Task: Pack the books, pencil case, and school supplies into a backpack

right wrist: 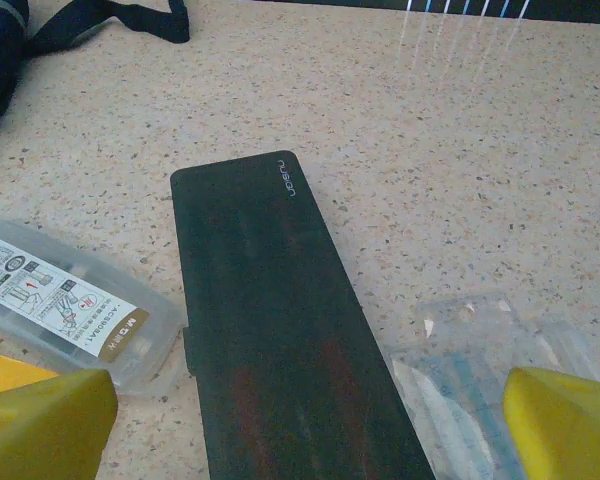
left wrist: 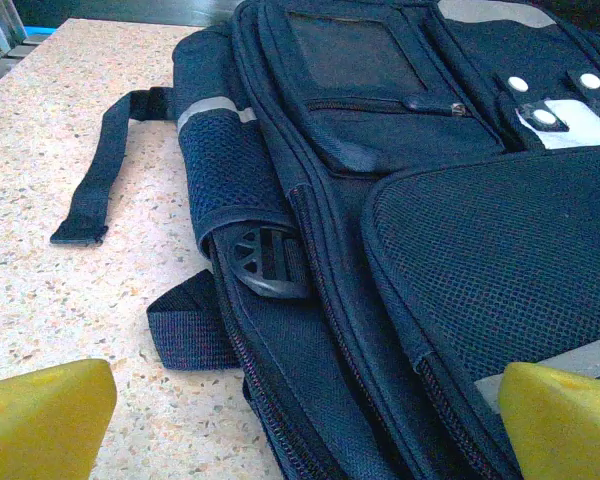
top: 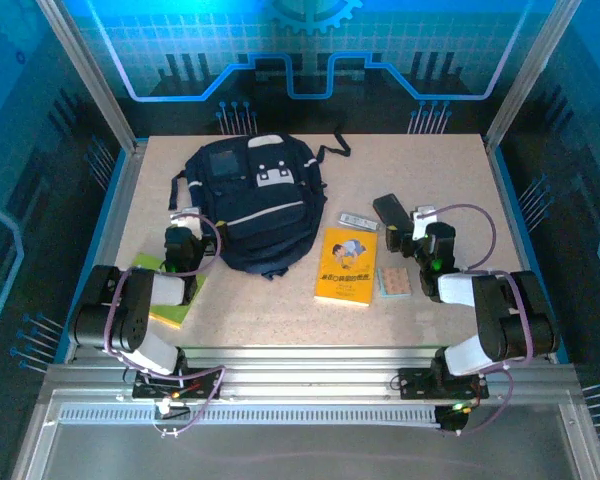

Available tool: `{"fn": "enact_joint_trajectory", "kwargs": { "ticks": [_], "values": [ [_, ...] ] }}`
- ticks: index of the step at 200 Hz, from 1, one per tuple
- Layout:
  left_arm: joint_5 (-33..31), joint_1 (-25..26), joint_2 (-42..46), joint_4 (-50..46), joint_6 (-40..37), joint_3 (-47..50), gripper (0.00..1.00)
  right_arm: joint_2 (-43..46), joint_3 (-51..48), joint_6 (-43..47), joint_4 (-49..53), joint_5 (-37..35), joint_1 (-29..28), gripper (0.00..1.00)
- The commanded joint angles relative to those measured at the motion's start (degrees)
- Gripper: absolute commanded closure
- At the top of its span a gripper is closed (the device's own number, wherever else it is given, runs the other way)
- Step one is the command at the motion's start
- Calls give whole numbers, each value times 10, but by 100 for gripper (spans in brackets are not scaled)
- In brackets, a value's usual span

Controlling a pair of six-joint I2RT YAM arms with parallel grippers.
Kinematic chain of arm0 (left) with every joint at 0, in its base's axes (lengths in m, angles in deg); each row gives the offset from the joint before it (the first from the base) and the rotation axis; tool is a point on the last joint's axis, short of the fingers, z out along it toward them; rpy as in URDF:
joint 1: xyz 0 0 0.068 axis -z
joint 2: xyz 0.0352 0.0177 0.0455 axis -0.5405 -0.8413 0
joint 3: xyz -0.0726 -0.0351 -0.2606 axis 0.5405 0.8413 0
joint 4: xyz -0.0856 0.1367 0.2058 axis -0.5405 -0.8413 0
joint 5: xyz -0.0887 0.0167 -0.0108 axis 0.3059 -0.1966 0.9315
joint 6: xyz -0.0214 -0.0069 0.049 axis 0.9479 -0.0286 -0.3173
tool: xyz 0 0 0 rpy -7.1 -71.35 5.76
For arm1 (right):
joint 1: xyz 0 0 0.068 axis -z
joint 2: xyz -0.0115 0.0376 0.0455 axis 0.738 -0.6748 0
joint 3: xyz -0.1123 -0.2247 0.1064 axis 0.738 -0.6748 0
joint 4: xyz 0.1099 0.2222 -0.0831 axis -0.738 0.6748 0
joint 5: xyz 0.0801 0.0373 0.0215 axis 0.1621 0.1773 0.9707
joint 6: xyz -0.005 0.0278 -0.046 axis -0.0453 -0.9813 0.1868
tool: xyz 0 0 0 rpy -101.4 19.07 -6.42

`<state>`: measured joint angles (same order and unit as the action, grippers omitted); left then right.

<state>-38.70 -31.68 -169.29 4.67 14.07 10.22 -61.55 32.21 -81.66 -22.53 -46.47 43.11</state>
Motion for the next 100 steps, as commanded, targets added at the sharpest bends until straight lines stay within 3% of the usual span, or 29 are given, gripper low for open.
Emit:
{"fn": "enact_joint_trajectory", "kwargs": {
  "ticks": [1, 100],
  "values": [
    [13, 4, -6, 14, -10, -12, 1, -6, 14, 11, -21, -10, 5, 0],
    [25, -3, -5, 13, -7, -13, 1, -6, 14, 11, -21, -7, 6, 0]
  ]
}}
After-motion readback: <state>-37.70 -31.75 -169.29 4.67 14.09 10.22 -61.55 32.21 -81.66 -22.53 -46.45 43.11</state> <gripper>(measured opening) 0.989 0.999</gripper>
